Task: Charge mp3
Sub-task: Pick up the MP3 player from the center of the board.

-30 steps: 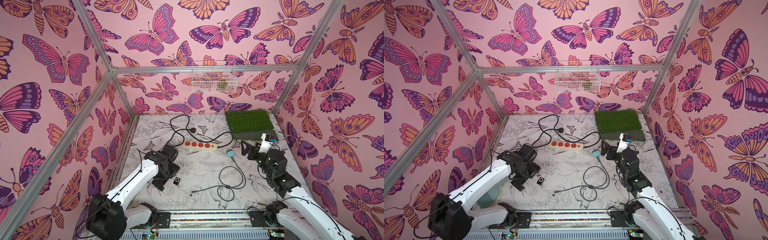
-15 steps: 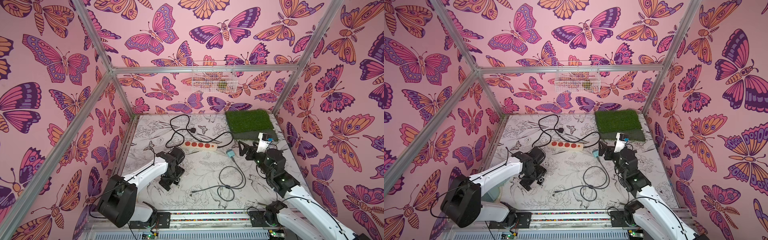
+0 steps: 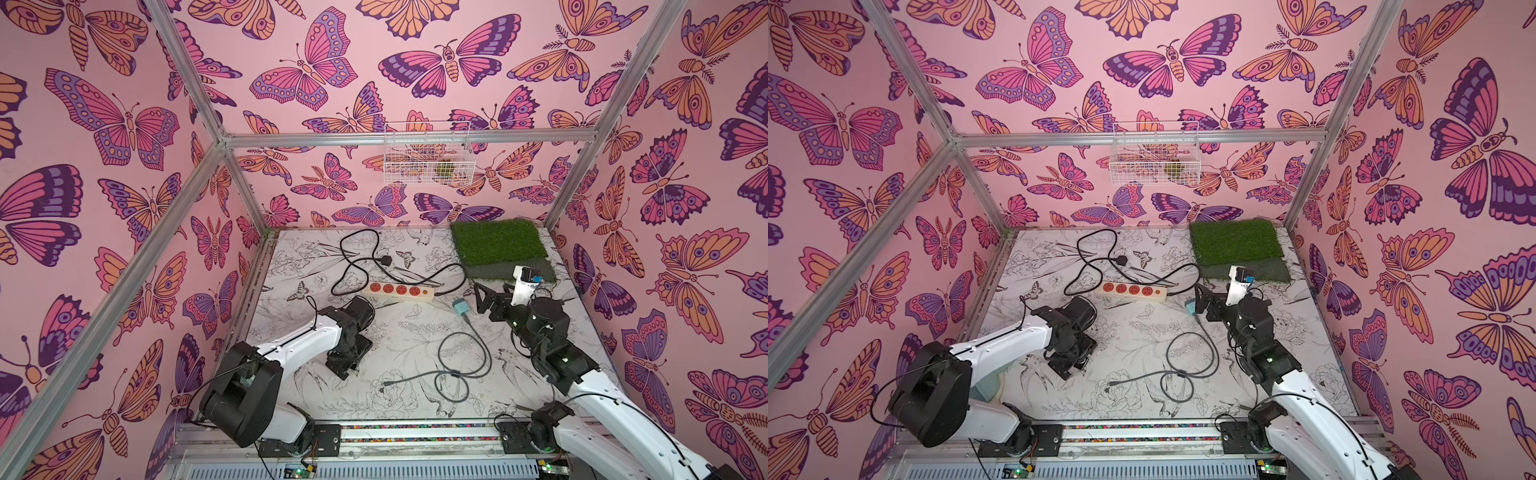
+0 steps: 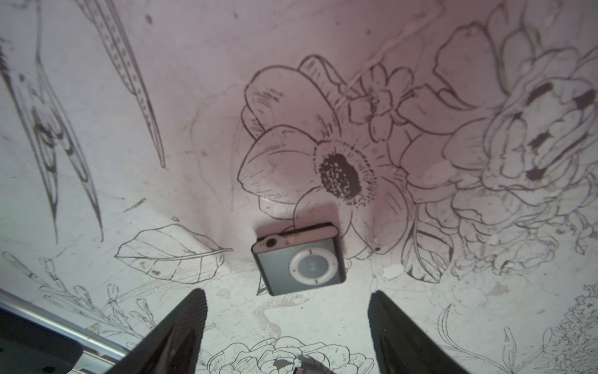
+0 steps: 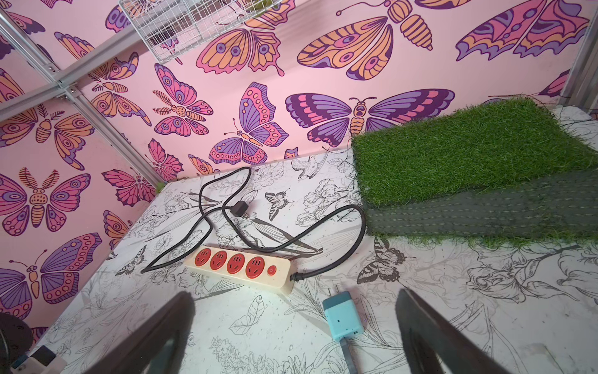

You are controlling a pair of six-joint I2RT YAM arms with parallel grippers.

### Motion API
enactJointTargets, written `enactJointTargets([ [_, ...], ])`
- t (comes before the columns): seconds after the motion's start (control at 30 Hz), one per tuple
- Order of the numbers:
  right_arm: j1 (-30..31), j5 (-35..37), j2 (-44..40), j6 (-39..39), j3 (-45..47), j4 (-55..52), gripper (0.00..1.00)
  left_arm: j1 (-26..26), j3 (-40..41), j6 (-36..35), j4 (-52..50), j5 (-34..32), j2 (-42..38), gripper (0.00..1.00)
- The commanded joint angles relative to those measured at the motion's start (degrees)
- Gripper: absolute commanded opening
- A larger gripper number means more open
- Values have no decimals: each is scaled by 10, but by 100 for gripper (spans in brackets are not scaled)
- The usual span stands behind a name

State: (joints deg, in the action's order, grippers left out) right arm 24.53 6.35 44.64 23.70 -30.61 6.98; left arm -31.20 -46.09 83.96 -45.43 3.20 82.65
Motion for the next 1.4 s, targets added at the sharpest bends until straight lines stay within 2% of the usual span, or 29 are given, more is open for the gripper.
enactJointTargets([
  [0.0,6,-5,2,-12,-20,-4,99,-4,8,9,2,-5,10,80],
  [0.13,7,-5,3,-12,-20,-4,99,-3,12,10,11,-4,21,77],
  [0.2,8,-6,3,-13,-20,-3,99,-3,16,10,21,-3,26,72],
  [0.43,10,-6,5,-14,-20,-3,99,-3,19,10,32,0,39,71],
  [0.53,9,-6,6,-14,-20,-3,99,-3,21,10,34,-2,40,65],
  [0.83,12,-5,9,-16,-20,-4,99,1,28,3,38,-6,46,62],
  [0.9,13,-5,10,-16,-20,-2,99,3,30,1,37,-5,46,58],
  [1.37,17,-1,14,-19,-20,-2,99,14,41,-16,46,-2,47,54],
])
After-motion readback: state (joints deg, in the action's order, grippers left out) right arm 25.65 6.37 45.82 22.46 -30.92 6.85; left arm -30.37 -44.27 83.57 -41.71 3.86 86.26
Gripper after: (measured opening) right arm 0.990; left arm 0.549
